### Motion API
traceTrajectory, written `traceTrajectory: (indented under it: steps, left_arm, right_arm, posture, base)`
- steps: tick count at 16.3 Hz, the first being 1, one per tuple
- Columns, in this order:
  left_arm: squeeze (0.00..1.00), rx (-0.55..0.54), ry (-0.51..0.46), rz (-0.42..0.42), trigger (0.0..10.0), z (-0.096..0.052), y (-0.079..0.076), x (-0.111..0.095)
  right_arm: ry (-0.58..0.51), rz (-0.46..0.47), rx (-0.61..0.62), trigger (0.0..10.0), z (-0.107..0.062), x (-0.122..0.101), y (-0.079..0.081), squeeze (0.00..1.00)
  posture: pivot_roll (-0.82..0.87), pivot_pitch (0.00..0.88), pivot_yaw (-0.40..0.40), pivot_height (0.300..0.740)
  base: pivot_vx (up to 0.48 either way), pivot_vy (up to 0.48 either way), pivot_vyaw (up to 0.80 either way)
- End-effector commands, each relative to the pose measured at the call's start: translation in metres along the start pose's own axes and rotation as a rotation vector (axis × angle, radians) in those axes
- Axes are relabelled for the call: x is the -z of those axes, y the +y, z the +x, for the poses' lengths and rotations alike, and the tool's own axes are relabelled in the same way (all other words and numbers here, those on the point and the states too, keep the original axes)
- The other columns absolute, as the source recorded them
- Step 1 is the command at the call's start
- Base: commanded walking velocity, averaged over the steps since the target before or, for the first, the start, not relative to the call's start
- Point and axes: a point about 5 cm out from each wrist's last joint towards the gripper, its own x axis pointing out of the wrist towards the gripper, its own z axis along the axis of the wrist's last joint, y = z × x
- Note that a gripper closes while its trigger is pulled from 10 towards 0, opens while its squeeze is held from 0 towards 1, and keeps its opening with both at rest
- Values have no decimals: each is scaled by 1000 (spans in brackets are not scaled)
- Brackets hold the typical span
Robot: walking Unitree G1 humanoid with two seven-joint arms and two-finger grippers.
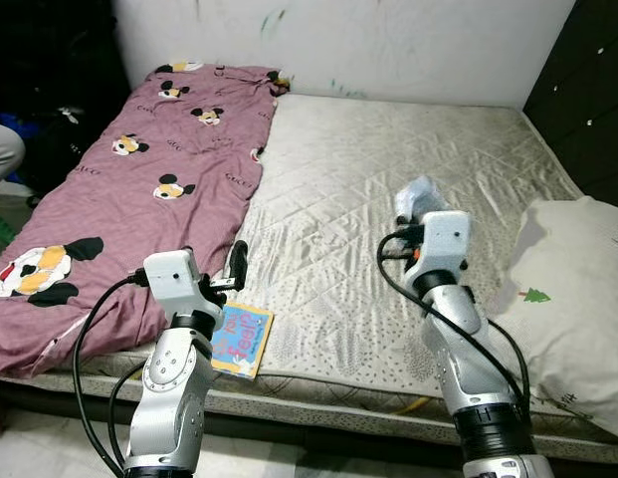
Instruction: Clean up the room
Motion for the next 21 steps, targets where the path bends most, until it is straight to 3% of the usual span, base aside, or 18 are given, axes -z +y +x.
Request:
traceTrajectory:
  steps: [1, 6, 15, 21]
  left_arm:
    - [0, 7, 2, -31, 10000, 4, -8, 1]
    - [0, -8, 3, -34, 10000, 5, -5, 3]
    - [0, 19, -16, -16, 10000, 11, -10, -1]
    - [0, 34, -16, -19, 10000, 9, -9, 0]
  right_arm:
    - [-14, 9, -5, 10000, 1, -5, -1, 0]
    - [-24, 11, -56, 10000, 3, -7, 5, 0]
    - [-2, 2, -73, 10000, 4, -1, 8, 0]
    - [7, -6, -76, 10000, 4, 1, 8, 0]
  posture:
    - [-109, 19, -25, 740]
    - [-113, 7, -29, 740]
    - [-105, 0, -24, 740]
    - [-109, 2, -27, 740]
  base:
    - [0, 0, -800]
    - [0, 0, -749]
    - [0, 195, 0]
    - [83, 0, -573]
